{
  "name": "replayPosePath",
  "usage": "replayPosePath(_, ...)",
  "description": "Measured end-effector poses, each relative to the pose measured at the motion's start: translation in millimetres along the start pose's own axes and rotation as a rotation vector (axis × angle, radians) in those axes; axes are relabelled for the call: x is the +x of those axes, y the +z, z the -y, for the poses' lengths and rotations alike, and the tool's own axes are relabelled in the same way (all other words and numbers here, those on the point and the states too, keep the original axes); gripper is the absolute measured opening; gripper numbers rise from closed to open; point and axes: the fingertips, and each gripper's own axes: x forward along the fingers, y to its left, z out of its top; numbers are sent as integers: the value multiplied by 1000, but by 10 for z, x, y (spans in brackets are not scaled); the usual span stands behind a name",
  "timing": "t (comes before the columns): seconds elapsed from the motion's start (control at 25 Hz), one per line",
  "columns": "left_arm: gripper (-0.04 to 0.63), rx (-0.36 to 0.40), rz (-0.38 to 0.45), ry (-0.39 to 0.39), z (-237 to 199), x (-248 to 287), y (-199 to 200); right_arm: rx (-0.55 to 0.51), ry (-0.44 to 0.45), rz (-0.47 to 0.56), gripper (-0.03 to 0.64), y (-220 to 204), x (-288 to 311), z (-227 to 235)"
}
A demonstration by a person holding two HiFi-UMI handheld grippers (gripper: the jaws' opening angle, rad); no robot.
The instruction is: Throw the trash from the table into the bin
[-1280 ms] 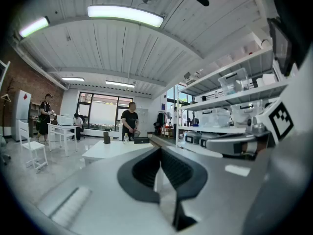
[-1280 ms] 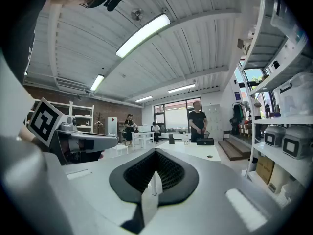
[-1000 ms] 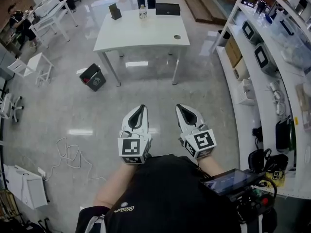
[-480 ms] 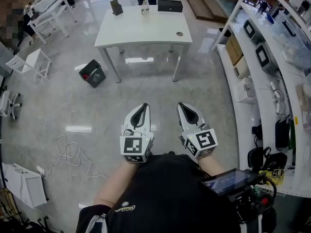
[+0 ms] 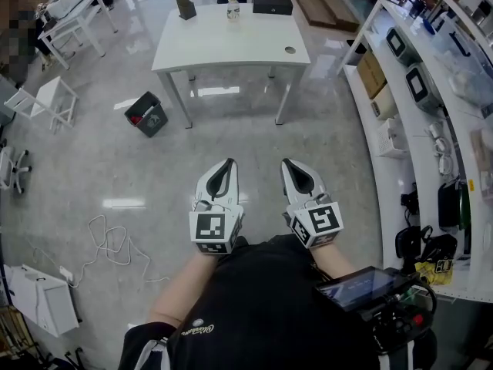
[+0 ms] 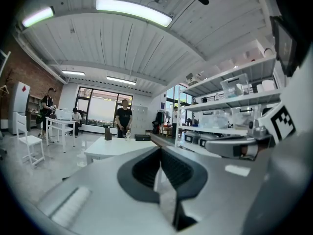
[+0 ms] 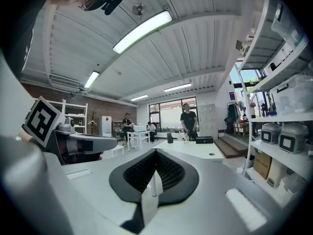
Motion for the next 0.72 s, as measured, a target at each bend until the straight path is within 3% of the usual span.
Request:
replayPosePath(0.44, 9, -22, -54, -5, -142, 233, -155, 21, 3, -48, 0, -150, 265, 116)
replayPosePath(0.72, 9, -25, -68, 24, -279, 844, -178, 20, 49, -68, 2, -194, 790, 519)
